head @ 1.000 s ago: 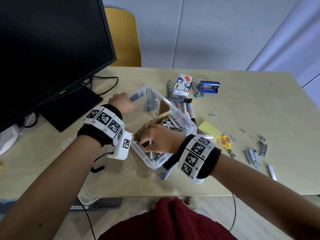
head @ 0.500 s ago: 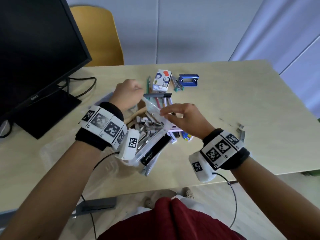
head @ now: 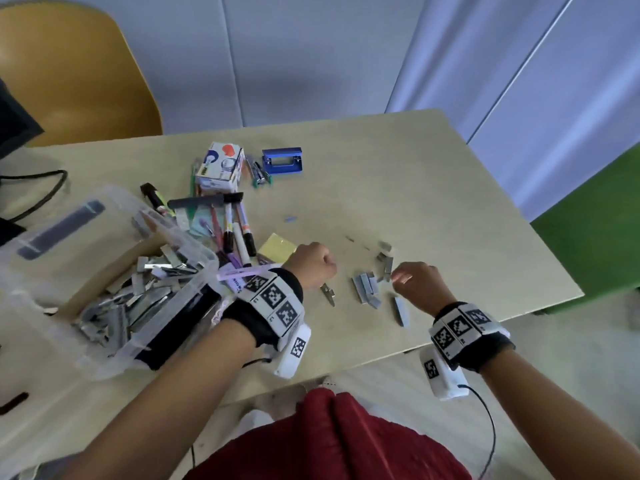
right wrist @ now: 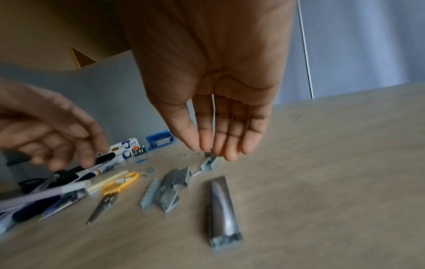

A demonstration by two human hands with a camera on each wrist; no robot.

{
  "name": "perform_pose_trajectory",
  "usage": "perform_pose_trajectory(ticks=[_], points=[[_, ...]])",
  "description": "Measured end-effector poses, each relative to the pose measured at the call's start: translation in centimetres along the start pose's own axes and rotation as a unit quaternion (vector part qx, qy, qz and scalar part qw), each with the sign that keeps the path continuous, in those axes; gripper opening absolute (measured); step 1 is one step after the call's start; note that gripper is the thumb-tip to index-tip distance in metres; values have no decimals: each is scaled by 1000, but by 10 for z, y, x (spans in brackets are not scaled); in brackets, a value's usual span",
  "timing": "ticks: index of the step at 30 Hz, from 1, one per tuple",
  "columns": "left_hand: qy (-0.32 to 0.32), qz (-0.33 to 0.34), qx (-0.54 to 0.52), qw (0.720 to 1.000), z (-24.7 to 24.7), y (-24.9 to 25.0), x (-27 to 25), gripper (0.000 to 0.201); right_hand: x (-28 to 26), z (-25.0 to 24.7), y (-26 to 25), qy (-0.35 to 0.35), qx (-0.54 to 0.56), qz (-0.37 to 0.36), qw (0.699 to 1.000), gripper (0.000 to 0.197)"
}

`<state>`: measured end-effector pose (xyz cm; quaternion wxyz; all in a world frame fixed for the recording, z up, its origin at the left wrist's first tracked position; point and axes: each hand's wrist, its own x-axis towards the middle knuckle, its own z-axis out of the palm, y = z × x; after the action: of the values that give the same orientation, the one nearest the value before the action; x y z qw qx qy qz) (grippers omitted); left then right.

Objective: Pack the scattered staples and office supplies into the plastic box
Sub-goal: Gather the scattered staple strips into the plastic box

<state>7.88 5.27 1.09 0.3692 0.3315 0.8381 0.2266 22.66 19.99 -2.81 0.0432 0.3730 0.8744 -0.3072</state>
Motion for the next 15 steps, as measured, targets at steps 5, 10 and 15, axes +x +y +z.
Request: perform_pose_trajectory(ticks=[5, 10, 15], points=[[-13, -47, 45, 998, 42, 9, 34, 11, -3, 2, 16, -76, -92, 54, 991, 23], [4, -93, 81, 992, 67, 19, 51, 35, -1, 11, 21, -120, -141, 66, 980, 27], [35, -110, 101, 988, 82, 28, 54, 26, 15, 1, 30, -117, -7, 42, 992, 23]])
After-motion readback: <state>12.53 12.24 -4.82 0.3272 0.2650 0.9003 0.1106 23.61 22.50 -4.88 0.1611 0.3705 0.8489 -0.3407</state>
